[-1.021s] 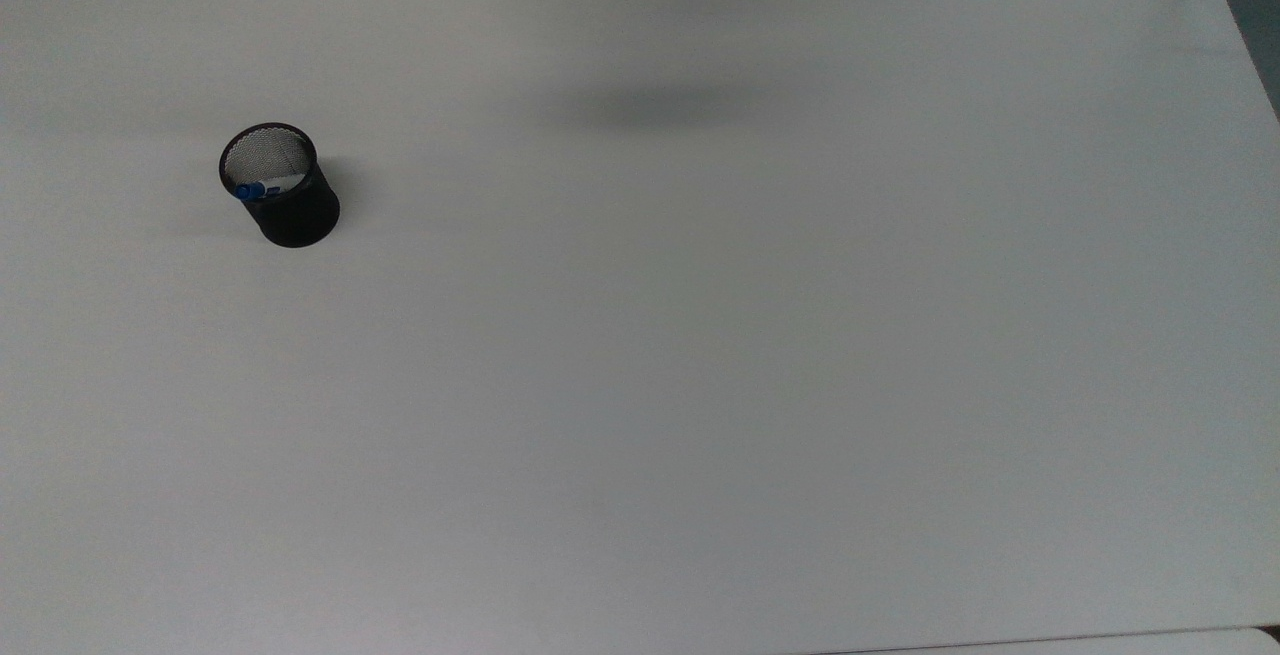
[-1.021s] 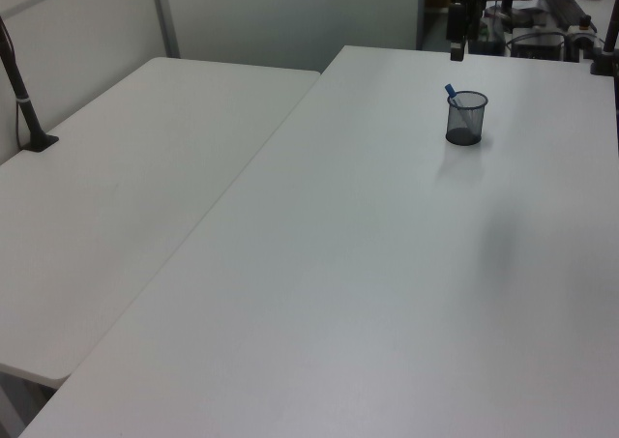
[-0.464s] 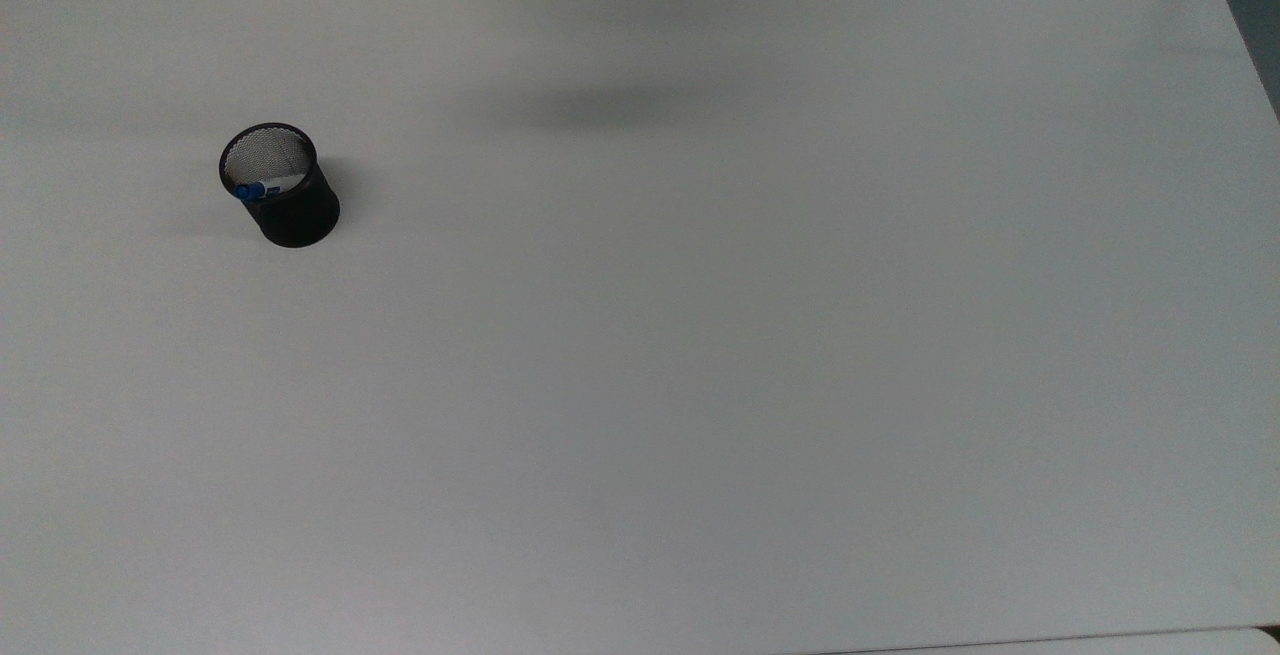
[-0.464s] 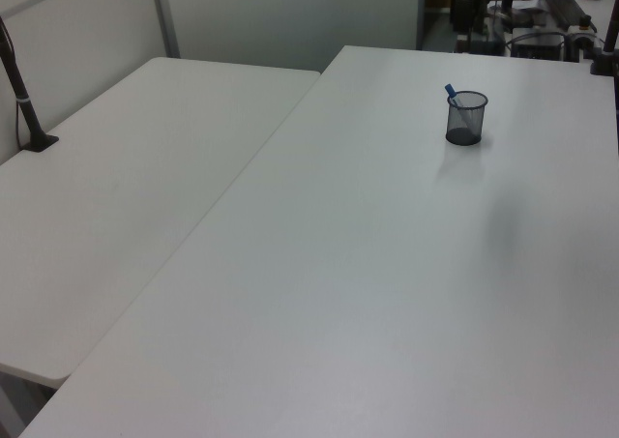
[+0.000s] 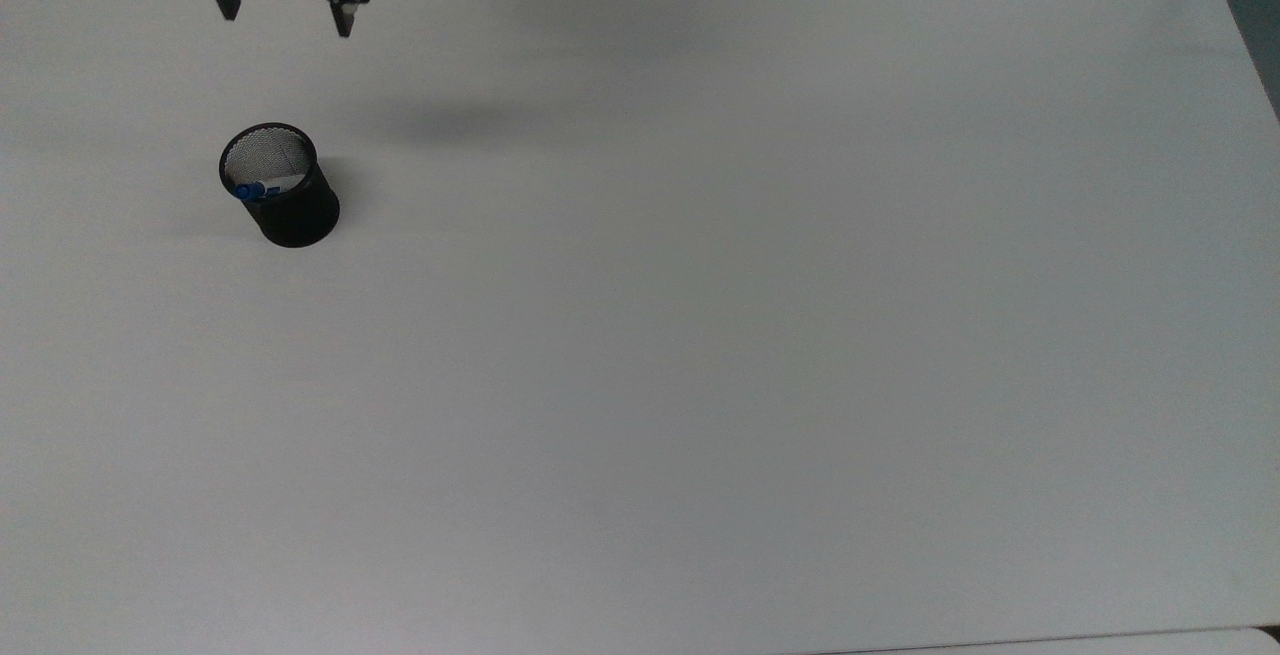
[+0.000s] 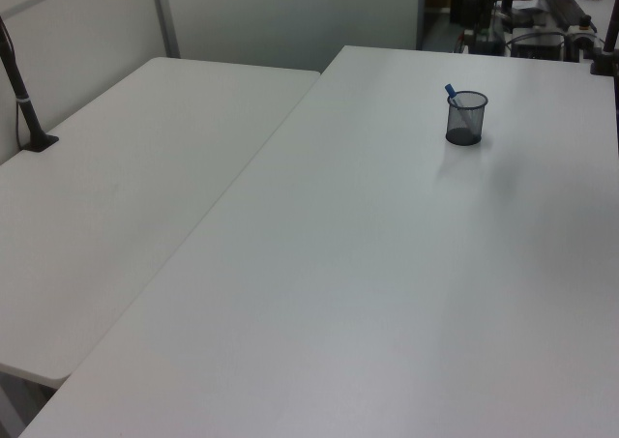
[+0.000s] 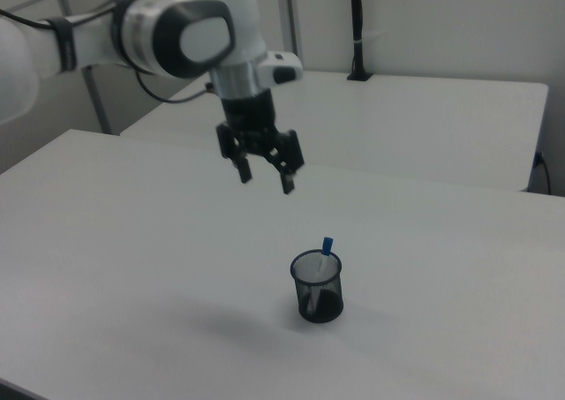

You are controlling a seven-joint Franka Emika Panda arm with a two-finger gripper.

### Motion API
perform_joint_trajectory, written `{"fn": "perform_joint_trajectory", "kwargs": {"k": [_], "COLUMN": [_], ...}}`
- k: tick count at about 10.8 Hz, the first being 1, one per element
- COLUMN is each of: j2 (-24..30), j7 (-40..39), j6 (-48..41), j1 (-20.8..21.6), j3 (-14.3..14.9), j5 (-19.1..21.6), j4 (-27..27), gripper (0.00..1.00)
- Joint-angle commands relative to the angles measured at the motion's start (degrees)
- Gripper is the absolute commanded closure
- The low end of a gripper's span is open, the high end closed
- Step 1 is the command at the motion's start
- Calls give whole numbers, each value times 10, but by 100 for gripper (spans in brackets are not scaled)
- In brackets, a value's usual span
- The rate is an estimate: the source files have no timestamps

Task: Remove the marker
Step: 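Lower the gripper over the blue-capped marker in the cup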

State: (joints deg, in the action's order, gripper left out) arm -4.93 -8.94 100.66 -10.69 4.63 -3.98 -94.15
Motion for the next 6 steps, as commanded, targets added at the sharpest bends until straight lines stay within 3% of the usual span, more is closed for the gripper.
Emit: {"fn": "perform_joint_trajectory", "kwargs": {"k": [1,3,5,6], "j2": [-62,-85,-103,-109], "j7": [-16,-16,-16,-16], "j6": [85,122,147,155], "j1": [-30,-42,-47,-48], "j3": [-2,-2,-2,-2], "j5": [11,11,11,11], "j4": [4,4,4,4], "gripper": [4,5,19,21]}}
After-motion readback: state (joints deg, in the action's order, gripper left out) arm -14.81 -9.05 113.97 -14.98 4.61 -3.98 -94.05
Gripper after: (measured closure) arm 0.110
